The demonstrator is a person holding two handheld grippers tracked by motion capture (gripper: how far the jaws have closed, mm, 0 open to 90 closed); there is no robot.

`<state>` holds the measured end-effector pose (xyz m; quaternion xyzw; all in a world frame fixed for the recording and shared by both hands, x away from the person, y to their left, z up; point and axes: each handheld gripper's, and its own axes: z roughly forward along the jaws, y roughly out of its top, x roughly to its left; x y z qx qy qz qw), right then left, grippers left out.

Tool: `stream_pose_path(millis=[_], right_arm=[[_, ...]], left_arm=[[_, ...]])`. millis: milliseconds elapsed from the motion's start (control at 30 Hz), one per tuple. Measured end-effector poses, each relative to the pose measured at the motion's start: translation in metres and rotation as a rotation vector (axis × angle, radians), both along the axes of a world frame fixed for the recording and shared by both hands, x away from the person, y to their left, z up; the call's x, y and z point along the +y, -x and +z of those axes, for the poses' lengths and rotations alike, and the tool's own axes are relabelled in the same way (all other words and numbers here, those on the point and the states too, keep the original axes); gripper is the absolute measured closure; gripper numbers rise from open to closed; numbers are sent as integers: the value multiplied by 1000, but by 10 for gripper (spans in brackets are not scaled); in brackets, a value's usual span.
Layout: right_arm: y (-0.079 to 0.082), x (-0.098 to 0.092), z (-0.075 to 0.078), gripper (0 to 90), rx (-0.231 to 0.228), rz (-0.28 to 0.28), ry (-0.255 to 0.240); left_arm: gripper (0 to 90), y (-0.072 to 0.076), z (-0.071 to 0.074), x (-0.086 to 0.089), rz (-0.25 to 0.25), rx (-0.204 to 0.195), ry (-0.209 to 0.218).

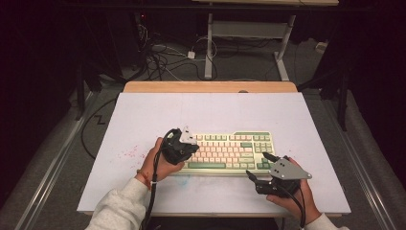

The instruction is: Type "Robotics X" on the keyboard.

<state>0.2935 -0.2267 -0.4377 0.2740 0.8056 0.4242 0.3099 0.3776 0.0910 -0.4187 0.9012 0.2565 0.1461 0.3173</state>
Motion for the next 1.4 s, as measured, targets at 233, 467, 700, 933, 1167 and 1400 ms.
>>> stream_pose_path(millis=[233,467,700,933,1167,1400], right_arm=[[0,1,-1,217,4,6,4],[0,2,-3,217,9,9,13],[-1,4,-5,217,19,16,20],[-2,4,-6,217,18,15,27],[-2,4,-8,218,21,9,32],[-3,4,-8,218,23,11,33]], left_arm=[[870,-8,-4,-11,-6,15,-29],[870,-15,-10,-19,-11,32,-48],[870,-22,-14,-24,-8,49,-56],[866,-28,-17,-25,10,56,-62],[863,-34,-17,-22,38,53,-50],[864,-32,-18,-26,11,56,-63]])
